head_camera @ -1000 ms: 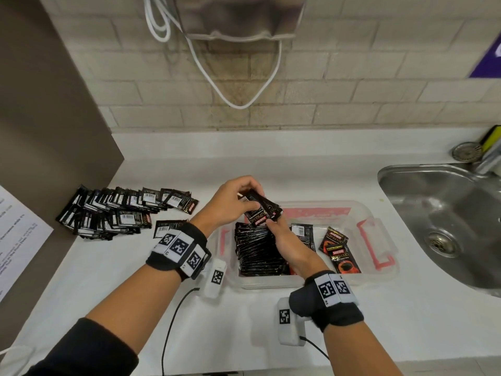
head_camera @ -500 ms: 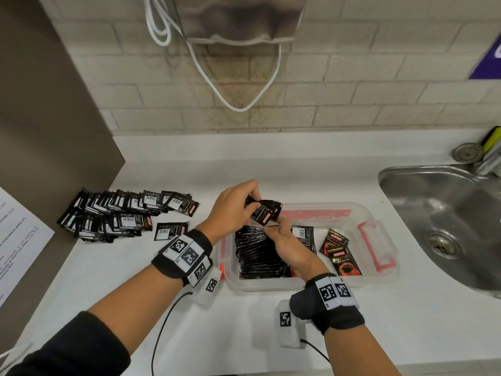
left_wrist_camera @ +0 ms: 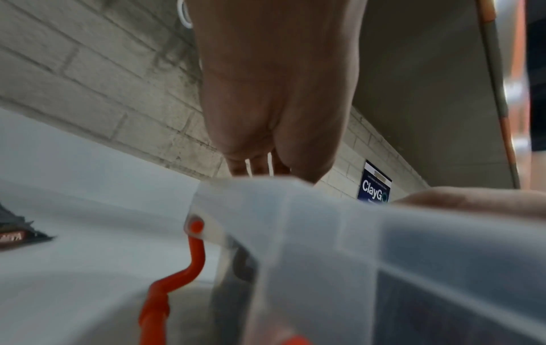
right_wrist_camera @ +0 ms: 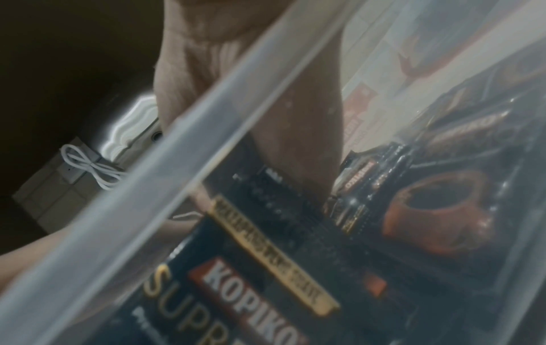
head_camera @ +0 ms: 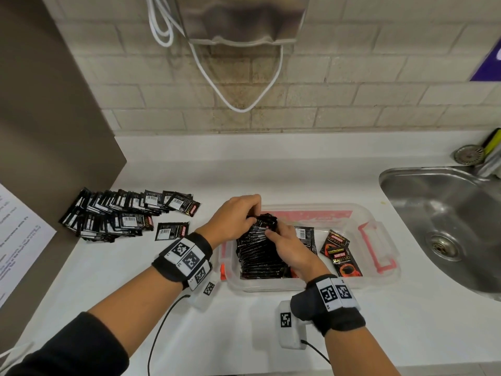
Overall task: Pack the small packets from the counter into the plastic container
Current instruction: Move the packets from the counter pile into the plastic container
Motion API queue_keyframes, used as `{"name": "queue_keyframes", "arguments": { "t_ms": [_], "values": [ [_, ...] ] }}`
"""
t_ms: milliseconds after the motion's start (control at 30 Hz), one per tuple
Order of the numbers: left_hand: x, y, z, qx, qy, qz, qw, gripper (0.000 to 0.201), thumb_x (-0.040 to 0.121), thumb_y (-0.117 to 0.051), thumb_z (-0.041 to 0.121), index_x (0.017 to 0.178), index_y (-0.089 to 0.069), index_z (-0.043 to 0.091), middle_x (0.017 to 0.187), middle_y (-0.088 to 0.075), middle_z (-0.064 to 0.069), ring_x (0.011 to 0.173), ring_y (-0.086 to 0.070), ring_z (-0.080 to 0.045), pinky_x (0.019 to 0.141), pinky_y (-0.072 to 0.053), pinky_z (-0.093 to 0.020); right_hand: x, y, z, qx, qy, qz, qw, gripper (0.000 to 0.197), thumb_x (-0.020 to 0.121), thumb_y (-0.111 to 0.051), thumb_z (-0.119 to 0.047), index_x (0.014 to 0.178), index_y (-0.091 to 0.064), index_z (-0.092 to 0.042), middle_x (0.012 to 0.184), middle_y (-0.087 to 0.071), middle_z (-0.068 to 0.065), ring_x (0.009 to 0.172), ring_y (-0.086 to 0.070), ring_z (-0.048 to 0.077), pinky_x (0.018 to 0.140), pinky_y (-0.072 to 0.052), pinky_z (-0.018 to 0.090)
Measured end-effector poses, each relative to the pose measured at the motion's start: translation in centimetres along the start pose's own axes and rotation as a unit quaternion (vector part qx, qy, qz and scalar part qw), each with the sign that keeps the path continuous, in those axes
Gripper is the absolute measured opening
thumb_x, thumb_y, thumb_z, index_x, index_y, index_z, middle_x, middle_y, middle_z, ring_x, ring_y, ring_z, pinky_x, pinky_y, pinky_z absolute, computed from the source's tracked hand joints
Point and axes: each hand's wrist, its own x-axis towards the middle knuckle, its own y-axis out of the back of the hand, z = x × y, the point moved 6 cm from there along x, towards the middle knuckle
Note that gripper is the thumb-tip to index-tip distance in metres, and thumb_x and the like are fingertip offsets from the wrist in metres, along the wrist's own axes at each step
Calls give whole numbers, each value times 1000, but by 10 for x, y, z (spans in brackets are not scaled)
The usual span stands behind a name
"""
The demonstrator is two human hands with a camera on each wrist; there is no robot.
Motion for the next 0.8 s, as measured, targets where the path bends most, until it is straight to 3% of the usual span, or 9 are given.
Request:
{"name": "queue_keyframes", "arguments": {
  "t_ms": [133,200,300,400,500,567,733,800],
  "values": [
    [-3,-1,0,131,-32,-19,991,17,89,-67,21,101,-60,30,93,-64,13,94,-47,-13,87,-35,-33,-5,0,-7,17,22,-7,1000,26,102,-46,-13,126,-56,-12,125,-60,16,115,-61,28,102,-48,44],
    [-2,2,-2,135,-30,-38,990,17,91,-67,26,106,-62,32,97,-61,13,93,-45,-10,86,-34,-31,-8,1,-10,21,29,-14,999,23,101,-47,-10,121,-58,-14,119,-65,15,109,-64,25,98,-51,42],
    [-1,6,-2,110,-37,-63,991,13,93,-64,33,106,-67,31,94,-56,13,83,-47,-6,81,-39,-30,-9,0,-10,21,24,-19,999,25,100,-51,-16,125,-57,-13,123,-60,15,109,-64,25,96,-53,40],
    [-2,6,-1,96,-37,-64,993,14,95,-63,28,108,-69,28,89,-56,15,80,-51,-7,75,-39,-27,-10,1,-11,31,31,-12,999,27,98,-55,-19,125,-55,-16,124,-60,12,109,-63,22,95,-54,39],
    [-3,3,-1,96,-28,-64,993,15,94,-63,23,108,-68,27,90,-59,12,82,-54,-11,78,-45,-31,-13,2,-13,39,45,-6,998,20,98,-55,-18,112,-56,-33,113,-67,-1,103,-65,11,87,-54,29],
    [-3,4,0,93,-21,-61,994,15,94,-63,21,107,-70,26,90,-62,9,84,-56,-13,80,-47,-33,-14,2,-13,29,47,-6,998,21,98,-55,-20,109,-56,-38,111,-67,-5,104,-65,11,91,-53,31],
    [-1,4,3,95,-21,-44,994,18,95,-61,20,108,-71,25,92,-60,6,91,-56,-15,82,-43,-32,-14,-1,-15,4,45,-12,999,24,96,-60,-22,119,-62,-18,123,-59,13,110,-63,24,96,-52,40],
    [-3,4,3,98,-20,-32,994,20,96,-60,24,112,-70,25,98,-60,5,96,-56,-15,86,-43,-32,-13,2,-14,22,57,-2,998,17,94,-61,-19,111,-62,-20,115,-63,12,98,-67,16,81,-56,27]
  ]
}}
